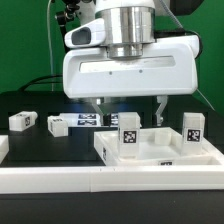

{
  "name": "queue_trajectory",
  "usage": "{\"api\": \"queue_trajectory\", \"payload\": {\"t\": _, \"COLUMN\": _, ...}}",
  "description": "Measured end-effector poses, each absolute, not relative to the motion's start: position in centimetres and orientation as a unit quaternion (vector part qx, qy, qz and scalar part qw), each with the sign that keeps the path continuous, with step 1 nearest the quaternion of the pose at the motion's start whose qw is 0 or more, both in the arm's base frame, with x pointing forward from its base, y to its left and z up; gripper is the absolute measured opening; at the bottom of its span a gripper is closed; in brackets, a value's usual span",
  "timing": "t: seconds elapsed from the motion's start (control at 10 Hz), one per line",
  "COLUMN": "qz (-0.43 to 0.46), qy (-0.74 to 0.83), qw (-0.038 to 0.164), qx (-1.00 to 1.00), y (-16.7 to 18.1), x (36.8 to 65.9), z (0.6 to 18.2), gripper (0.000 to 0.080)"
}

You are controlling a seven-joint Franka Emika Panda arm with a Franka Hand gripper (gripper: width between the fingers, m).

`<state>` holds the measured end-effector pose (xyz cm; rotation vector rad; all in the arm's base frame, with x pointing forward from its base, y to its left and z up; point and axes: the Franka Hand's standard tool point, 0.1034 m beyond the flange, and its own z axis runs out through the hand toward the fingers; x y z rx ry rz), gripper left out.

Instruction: Assemble square table

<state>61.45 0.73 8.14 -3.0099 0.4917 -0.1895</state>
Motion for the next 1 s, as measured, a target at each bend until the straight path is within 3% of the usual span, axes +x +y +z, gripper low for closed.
{"api": "queue_trajectory", "payload": {"t": 0.6, "qz": -0.067, "qy": 0.014, "qw": 0.028, "qx": -0.997, "y": 0.8, "x": 61.48, "z": 8.16, "gripper": 0.0646}}
{"api": "queue_trajectory", "payload": {"t": 0.8, "qz": -0.067, "qy": 0.015, "qw": 0.028, "qx": -0.997, "y": 0.71, "x": 61.49, "z": 8.15, "gripper": 0.0289}}
{"api": "queue_trajectory", "payload": {"t": 1.0, "qz": -0.067, "qy": 0.032, "qw": 0.028, "qx": -0.997, "y": 0.38, "x": 61.5, "z": 8.15, "gripper": 0.0291}}
